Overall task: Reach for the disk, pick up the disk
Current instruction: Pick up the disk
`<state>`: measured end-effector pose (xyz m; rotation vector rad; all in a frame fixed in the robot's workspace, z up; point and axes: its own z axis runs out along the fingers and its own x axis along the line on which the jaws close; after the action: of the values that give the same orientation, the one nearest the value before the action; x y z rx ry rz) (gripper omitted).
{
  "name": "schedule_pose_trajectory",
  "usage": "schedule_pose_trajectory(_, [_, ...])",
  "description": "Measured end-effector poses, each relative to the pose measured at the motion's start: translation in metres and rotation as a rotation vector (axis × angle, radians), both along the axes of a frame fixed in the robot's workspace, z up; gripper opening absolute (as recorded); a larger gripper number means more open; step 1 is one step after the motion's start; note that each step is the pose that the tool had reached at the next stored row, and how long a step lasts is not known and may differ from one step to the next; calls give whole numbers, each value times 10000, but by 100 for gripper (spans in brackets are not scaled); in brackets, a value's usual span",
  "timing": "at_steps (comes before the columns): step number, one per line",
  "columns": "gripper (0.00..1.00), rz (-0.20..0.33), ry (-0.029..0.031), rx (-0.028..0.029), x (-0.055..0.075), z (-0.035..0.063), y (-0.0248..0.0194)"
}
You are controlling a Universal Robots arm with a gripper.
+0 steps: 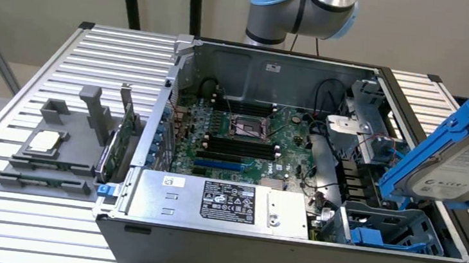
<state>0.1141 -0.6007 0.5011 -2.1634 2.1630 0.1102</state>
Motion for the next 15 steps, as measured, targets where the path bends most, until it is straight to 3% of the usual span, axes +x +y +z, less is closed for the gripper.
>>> schedule_pose_trajectory(2, [33, -47, -48, -77, -14, -15, -5])
schedule_pose_trajectory(4, [33, -59, -70, -204, -44, -22, -6])
schedule_pose_trajectory(5, [33, -60, -72, -289, -57, -25, -6])
schedule_pose_trajectory(8, [33, -57, -73, -614, -71, -31, -6])
schedule_pose_trajectory(10, [33, -58, -74, -758, -79, -37, -6])
schedule_pose_trajectory(12, [33, -57, -74, -822, -92, -40, -4])
schedule_pose_trajectory(15, [33, -57, -75, -851, -132, -40, 10])
